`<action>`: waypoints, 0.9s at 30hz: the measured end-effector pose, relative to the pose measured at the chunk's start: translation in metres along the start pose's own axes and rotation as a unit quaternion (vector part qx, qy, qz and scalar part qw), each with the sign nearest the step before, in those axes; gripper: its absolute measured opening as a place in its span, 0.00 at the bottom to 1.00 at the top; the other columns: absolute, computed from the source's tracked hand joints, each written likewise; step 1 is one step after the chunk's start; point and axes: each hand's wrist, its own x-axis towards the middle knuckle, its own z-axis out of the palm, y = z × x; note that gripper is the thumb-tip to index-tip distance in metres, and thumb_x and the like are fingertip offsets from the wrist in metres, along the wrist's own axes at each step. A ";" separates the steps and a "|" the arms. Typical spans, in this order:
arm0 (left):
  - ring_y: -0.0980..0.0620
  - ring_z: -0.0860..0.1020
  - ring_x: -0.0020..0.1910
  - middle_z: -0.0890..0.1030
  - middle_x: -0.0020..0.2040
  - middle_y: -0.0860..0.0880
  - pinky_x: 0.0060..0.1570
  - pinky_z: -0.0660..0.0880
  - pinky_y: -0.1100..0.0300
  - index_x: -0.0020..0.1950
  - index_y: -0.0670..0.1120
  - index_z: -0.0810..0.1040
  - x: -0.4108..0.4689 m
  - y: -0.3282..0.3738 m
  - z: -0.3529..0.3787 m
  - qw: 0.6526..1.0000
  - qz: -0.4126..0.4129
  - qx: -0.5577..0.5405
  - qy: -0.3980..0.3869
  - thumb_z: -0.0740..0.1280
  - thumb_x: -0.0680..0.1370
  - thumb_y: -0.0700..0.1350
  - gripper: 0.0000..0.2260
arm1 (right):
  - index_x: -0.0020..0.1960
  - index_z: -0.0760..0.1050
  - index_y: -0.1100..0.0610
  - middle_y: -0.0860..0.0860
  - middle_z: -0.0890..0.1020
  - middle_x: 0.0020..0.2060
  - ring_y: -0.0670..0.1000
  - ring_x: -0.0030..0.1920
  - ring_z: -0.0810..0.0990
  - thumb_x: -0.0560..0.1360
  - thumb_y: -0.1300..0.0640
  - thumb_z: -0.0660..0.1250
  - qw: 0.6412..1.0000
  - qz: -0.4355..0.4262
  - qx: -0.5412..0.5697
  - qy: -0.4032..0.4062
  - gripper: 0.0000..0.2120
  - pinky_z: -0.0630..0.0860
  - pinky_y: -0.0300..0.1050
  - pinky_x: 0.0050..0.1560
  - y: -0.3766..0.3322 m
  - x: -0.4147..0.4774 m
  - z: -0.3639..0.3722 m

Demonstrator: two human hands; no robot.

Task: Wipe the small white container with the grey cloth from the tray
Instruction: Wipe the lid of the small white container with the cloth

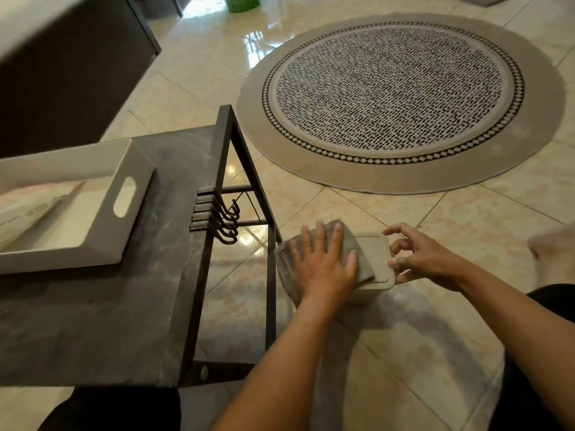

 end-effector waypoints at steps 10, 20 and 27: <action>0.45 0.34 0.78 0.40 0.82 0.50 0.74 0.31 0.41 0.80 0.60 0.42 -0.010 0.040 0.006 0.995 0.099 0.014 -0.017 0.47 0.81 0.64 0.29 | 0.67 0.67 0.53 0.61 0.77 0.48 0.56 0.43 0.83 0.75 0.74 0.66 1.000 -0.009 -0.008 -0.003 0.26 0.84 0.50 0.38 0.001 0.002 0.000; 0.45 0.32 0.78 0.38 0.81 0.51 0.74 0.35 0.39 0.80 0.60 0.41 -0.020 0.019 0.007 0.995 0.103 0.004 -0.012 0.47 0.81 0.64 0.30 | 0.67 0.67 0.53 0.60 0.77 0.48 0.58 0.43 0.83 0.75 0.72 0.68 1.000 -0.013 -0.011 -0.003 0.26 0.84 0.49 0.38 0.002 0.007 -0.001; 0.45 0.33 0.78 0.39 0.81 0.51 0.74 0.34 0.39 0.80 0.60 0.41 -0.015 0.022 0.011 0.993 0.113 0.014 -0.016 0.46 0.81 0.64 0.29 | 0.68 0.67 0.50 0.60 0.76 0.50 0.57 0.46 0.83 0.74 0.74 0.68 0.999 -0.006 -0.003 -0.035 0.30 0.84 0.50 0.42 0.005 0.007 -0.004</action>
